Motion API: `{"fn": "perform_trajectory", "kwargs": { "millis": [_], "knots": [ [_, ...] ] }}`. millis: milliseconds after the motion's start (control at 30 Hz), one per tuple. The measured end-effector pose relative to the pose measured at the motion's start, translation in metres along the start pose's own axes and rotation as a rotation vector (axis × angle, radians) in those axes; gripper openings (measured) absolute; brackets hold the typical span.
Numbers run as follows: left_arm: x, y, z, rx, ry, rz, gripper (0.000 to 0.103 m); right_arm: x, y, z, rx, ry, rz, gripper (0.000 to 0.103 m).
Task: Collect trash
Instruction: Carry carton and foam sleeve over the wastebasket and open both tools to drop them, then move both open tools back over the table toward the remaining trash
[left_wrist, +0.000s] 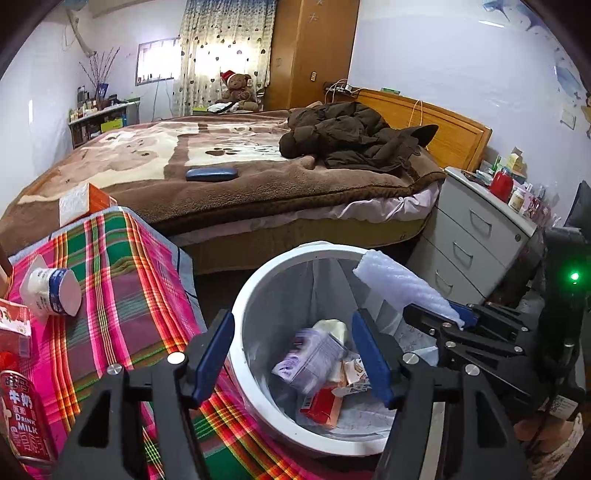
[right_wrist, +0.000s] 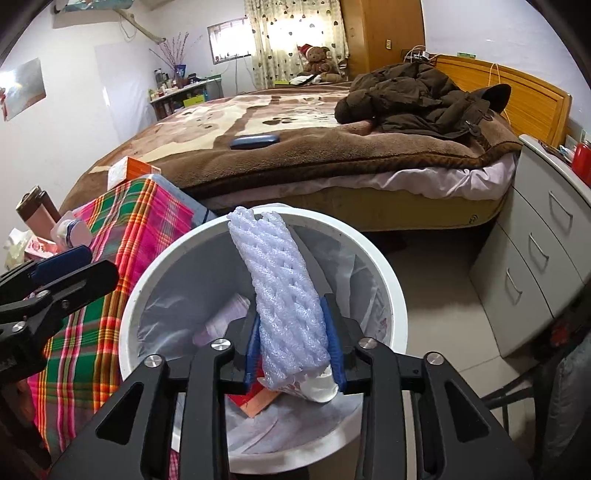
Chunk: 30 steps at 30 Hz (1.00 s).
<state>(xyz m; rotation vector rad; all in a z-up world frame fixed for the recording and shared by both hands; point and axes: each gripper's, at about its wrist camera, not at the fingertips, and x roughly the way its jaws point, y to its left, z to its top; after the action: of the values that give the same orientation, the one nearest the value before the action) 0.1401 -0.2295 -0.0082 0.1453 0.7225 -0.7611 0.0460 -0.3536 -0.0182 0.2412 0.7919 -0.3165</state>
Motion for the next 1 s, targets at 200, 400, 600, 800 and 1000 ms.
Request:
{"fn": "perform_trajectory", "kwargs": {
  "millis": [200,400,600,800,1000],
  "knots": [
    [-0.009,0.008,-0.003,-0.016,-0.013,0.016,0.076,-0.004,0.002,-0.001,0.002,-0.015,0.008,0.062],
    [-0.022,0.021,-0.008,-0.042,-0.027,0.026,0.076,-0.007,0.009,0.001,0.001,-0.026,0.016,0.063],
    [-0.040,0.036,-0.011,-0.069,-0.055,0.041,0.076,-0.013,0.021,0.001,-0.002,-0.040,0.034,0.063],
    [-0.060,0.054,-0.017,-0.092,-0.088,0.075,0.077,-0.018,0.038,0.000,-0.014,-0.051,0.065,0.063],
    [-0.088,0.084,-0.026,-0.136,-0.124,0.133,0.077,-0.024,0.060,-0.001,-0.037,-0.060,0.124,0.063]
  ]
}}
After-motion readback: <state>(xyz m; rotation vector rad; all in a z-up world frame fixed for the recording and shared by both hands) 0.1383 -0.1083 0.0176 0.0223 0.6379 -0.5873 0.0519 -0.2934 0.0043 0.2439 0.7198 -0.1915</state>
